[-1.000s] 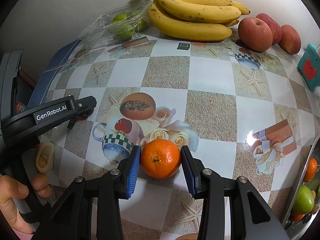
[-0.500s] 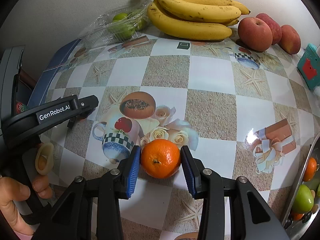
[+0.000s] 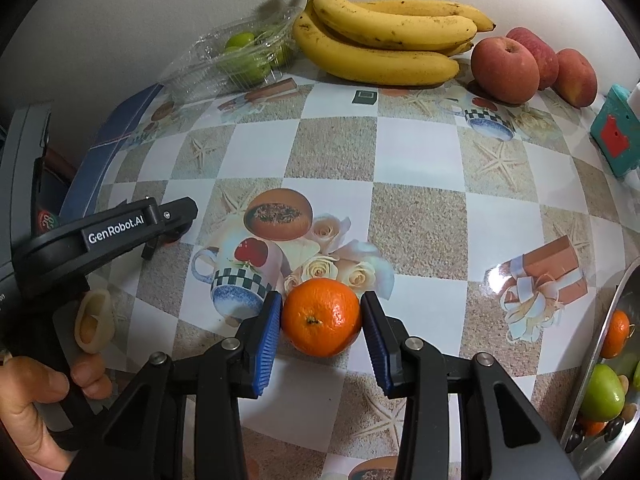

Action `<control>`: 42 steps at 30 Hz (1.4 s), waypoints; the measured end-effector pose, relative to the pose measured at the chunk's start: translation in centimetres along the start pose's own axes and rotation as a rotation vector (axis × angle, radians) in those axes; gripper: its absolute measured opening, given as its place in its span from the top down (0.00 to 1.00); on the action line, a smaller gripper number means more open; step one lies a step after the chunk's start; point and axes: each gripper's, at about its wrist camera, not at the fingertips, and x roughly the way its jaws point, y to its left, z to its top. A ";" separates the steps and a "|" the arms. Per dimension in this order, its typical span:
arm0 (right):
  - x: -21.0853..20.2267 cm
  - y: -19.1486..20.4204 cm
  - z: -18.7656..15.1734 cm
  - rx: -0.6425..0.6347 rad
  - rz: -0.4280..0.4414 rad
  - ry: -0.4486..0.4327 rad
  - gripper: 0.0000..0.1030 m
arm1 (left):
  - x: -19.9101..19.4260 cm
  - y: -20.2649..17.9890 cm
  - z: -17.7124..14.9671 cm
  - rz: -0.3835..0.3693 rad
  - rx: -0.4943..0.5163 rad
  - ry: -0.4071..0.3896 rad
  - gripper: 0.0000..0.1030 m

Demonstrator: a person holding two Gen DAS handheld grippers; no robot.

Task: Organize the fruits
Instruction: 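Lift the orange with the right gripper while the left gripper lifts the dark plum, then carry the orange and dark plum over the steel basin with both grippers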

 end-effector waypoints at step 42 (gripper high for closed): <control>-11.3 -7.7 -5.1 0.148 -0.047 -0.135 0.59 | -9.8 -11.2 -8.2 -0.005 0.171 -0.032 0.70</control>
